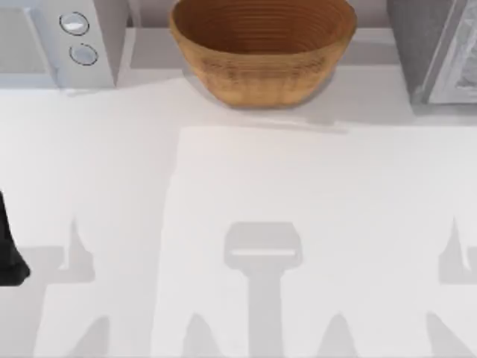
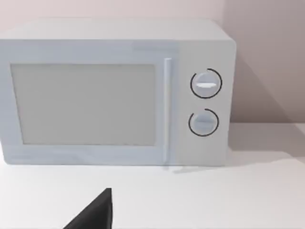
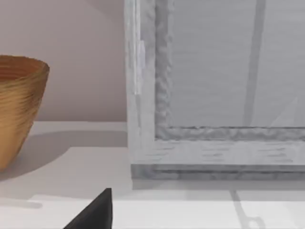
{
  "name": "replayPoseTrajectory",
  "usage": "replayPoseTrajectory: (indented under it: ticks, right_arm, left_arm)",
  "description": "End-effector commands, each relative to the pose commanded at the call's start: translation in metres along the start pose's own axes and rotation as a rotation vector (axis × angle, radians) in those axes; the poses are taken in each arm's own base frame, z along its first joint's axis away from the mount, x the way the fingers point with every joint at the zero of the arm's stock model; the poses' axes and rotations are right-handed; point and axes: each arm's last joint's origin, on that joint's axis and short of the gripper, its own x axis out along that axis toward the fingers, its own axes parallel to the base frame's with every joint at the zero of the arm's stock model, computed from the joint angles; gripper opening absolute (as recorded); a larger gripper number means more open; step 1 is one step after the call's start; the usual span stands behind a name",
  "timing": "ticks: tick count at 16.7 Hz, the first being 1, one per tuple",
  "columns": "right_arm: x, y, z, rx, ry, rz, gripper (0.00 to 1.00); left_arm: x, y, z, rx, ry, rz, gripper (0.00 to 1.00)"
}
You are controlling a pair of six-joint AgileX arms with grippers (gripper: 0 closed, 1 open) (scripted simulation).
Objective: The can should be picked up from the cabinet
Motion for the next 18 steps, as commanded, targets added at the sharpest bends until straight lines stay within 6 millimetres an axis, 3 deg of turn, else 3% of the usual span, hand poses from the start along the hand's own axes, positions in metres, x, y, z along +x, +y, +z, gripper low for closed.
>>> replayPoseTrajectory:
  ticks: [4, 7, 12, 18]
  right_arm:
    - [0.0, 0.0, 0.008, 0.0, 0.001, 0.001, 1.0]
    - [0.0, 0.002, 0.04, 0.0, 0.007, 0.002, 1.0]
    - [0.015, 0.007, 0.134, -0.004, 0.02, -0.001, 1.0]
    - [0.069, 0.02, 0.255, -0.008, 0.027, -0.006, 1.0]
  left_arm:
    - [0.0, 0.0, 0.0, 0.0, 0.0, 0.0, 1.0]
    - [0.0, 0.0, 0.0, 0.0, 0.0, 0.0, 1.0]
    - [0.0, 0.0, 0.0, 0.0, 0.0, 0.0, 1.0]
    - [0.0, 0.0, 0.0, 0.0, 0.0, 0.0, 1.0]
